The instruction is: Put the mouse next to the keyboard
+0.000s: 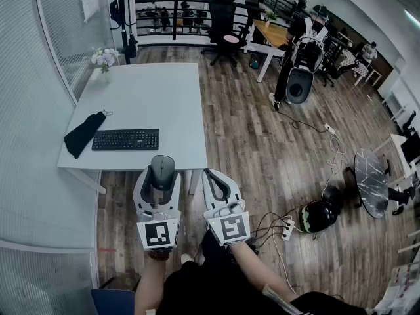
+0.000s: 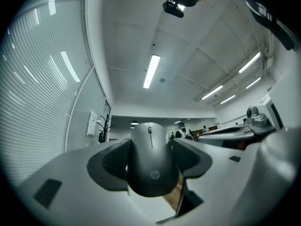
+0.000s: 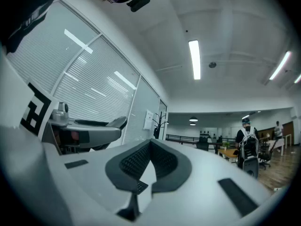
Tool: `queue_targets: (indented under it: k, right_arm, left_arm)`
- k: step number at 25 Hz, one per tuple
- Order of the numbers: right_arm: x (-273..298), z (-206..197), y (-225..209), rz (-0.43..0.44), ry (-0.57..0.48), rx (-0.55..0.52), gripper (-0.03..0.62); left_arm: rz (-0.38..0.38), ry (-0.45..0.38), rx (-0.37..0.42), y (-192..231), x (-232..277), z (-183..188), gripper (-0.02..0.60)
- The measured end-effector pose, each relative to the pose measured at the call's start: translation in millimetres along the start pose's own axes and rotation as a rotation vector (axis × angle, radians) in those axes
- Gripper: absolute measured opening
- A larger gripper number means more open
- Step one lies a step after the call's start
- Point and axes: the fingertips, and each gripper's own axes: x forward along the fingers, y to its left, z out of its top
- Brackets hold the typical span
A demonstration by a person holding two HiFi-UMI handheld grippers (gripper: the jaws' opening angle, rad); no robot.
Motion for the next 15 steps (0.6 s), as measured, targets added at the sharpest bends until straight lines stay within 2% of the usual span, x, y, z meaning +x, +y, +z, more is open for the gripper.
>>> queue_targets:
  k: [9,12,15]
  right_arm:
    - [18,-5,-10,0.037,0.004,0.024,-0.003]
    - [27,-11,-18,0.049,0.013,0.032,-0.003]
    - [36,-13,-31,0.058,0.011,0.043,-0.003]
  left_arm:
    - [-0.011,0.028,0.041,-5,24,-8,0.291]
    - [0.002,0.017,0.027,-6,36,-11,0.291]
    - [-0.013,0.033,0.051,-12,52,-10,0.290]
